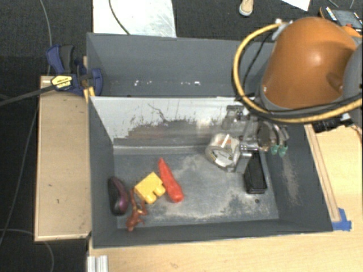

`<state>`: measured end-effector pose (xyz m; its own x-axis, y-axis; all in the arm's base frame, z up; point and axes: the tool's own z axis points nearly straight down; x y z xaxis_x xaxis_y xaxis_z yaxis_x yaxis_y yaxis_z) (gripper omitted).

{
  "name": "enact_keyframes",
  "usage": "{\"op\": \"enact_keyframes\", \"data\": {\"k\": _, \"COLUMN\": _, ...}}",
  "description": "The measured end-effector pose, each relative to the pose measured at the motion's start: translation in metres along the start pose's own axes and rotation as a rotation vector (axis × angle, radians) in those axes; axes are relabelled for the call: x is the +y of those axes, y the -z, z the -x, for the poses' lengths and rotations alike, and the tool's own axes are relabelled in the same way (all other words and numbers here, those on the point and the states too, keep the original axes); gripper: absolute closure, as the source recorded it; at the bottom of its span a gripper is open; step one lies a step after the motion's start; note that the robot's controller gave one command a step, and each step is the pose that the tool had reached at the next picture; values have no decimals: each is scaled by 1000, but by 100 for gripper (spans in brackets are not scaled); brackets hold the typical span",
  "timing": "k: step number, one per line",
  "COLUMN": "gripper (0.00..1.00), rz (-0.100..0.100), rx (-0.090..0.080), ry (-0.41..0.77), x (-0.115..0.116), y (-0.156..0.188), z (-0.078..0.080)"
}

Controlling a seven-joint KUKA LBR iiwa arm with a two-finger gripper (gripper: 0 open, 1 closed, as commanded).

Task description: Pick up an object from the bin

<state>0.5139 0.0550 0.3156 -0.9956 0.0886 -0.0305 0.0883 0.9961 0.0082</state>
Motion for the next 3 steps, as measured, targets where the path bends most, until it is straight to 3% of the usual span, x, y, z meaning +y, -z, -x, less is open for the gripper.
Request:
{"op": "enact_keyframes", "data": {"k": 1, "gripper": 0, "rz": -4, "rx": 8, "ry": 26, "x": -50, "y": 2, "z": 31}}
{"op": "enact_keyframes", "data": {"k": 2, "gripper": 0, "rz": 2, "rx": 0, "ry": 5, "x": -33, "y": 44, "z": 4}}
{"op": "enact_keyframes", "data": {"k": 3, "gripper": 0, "rz": -3, "rx": 9, "ry": -23, "x": -56, "y": 16, "z": 5}}
